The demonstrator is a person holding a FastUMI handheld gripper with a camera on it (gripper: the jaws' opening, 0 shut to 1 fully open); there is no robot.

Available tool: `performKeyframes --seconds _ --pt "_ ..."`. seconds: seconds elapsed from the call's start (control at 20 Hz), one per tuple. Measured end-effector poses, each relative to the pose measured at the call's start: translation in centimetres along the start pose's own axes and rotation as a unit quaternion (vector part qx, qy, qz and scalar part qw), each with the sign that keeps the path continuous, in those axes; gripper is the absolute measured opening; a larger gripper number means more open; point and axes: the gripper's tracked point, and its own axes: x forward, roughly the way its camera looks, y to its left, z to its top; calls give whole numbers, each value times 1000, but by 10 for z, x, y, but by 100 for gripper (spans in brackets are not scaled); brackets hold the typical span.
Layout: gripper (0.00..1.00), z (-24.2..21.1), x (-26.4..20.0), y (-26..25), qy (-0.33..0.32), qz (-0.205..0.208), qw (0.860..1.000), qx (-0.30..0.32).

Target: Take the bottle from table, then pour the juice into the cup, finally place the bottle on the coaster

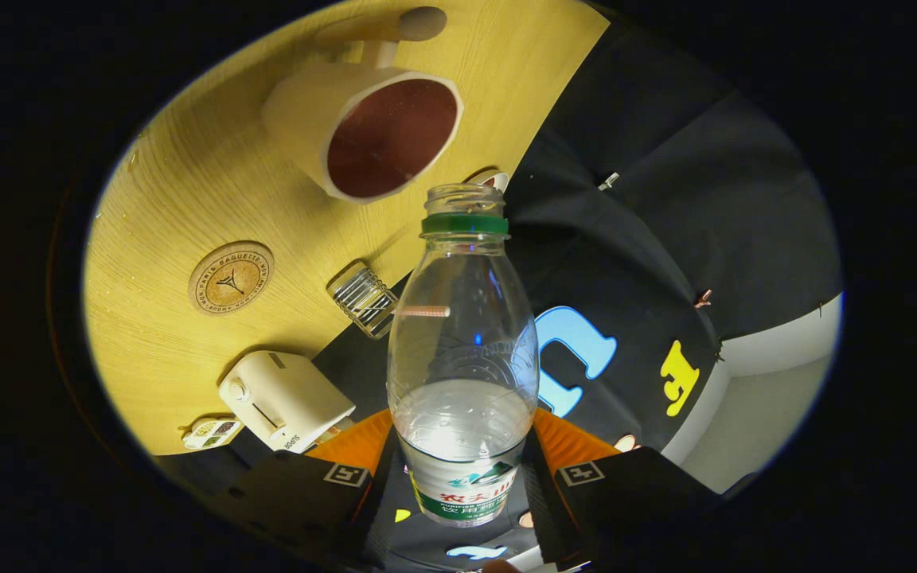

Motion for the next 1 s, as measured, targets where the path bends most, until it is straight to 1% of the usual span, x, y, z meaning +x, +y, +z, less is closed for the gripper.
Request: performKeyframes --seconds 0.15,0.35,0.45,0.55,0.6,0.65,0.8,0.9,1.0 --pt "71 1 1 1 0 2 1000 8" --pt "71 4 -5 23 15 26 998 61" --pt "71 8 -9 38 27 41 994 101" --pt "71 7 -15 49 41 56 984 166" --pt "71 6 -19 53 50 63 975 208" --pt "71 8 -21 58 57 71 963 254" --pt "72 15 -26 62 74 78 921 374" --pt "72 23 -26 60 77 84 887 448" --pt "72 26 -23 56 81 83 846 520"
